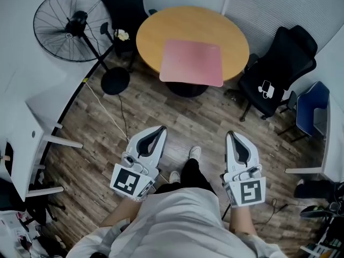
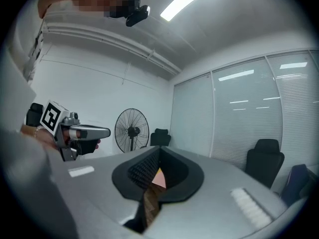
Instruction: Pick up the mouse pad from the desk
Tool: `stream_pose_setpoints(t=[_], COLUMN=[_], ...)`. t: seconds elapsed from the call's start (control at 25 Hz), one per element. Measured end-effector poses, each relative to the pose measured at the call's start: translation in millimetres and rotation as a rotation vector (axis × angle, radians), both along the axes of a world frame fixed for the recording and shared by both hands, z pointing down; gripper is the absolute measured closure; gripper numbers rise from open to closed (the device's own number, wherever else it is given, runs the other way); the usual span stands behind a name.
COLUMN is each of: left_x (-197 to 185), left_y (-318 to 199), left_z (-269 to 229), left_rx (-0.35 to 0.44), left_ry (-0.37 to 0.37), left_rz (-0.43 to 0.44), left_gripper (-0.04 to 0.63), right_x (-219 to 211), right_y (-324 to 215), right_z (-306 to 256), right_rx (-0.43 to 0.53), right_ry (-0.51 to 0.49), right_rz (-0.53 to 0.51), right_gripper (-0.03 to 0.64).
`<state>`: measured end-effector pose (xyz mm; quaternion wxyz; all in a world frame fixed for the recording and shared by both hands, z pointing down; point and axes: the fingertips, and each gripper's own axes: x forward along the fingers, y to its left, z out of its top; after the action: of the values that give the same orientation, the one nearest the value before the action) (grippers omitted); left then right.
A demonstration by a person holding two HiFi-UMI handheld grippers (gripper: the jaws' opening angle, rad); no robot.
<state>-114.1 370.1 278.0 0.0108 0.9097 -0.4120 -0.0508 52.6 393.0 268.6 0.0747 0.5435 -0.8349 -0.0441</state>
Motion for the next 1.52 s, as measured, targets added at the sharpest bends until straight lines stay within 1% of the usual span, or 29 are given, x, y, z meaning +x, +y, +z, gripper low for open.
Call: stream_pose_setpoints(t=[0.24,0.52,0.64,0.76,0.84,1.0,1.24,1.52], left_x=[18,37,47,58,65,78,104,126], left_y=[-38,-83,-107,-131,-146,-177,-221,-258], left_z=[6,8,9,11,12,12,17,22], left_rx=[-0.011,-0.019,-0.024,-0.028,-0.031,-0.036,-0.05,-0.061], left_ry=[-0.022,-0.029,-0.034,-0.039,-0.04,-0.043,-0.049,-0.06], left_rz=[0.001,-0.001,-0.004,-0.009,-0.013,-0.021,-0.034,-0.057], left_gripper=[0.591,0.591,0.591,0.591,0.591,0.591,0.591,0.591], right_x=[19,43,55,66,72,88,117,145], right_y=[-35,-80,-105,-129,-146,-175,-219,-257], right_z=[3,7,7,11,9,12,14,18], right_rx=[-0.024,-0.014,-0.007,-0.032,-0.028,-0.028,-0.024,-0.035], right_ry=[-0.036,-0.017,-0.024,-0.038,-0.052,-0.024,-0.032,-0.029], right_rz=[0.015,0.009,0.007,0.005,-0.001,-0.008,-0.015,-0.025], right_gripper=[0.612,0.612,0.612,0.612,0.612,0.612,0.612,0.612])
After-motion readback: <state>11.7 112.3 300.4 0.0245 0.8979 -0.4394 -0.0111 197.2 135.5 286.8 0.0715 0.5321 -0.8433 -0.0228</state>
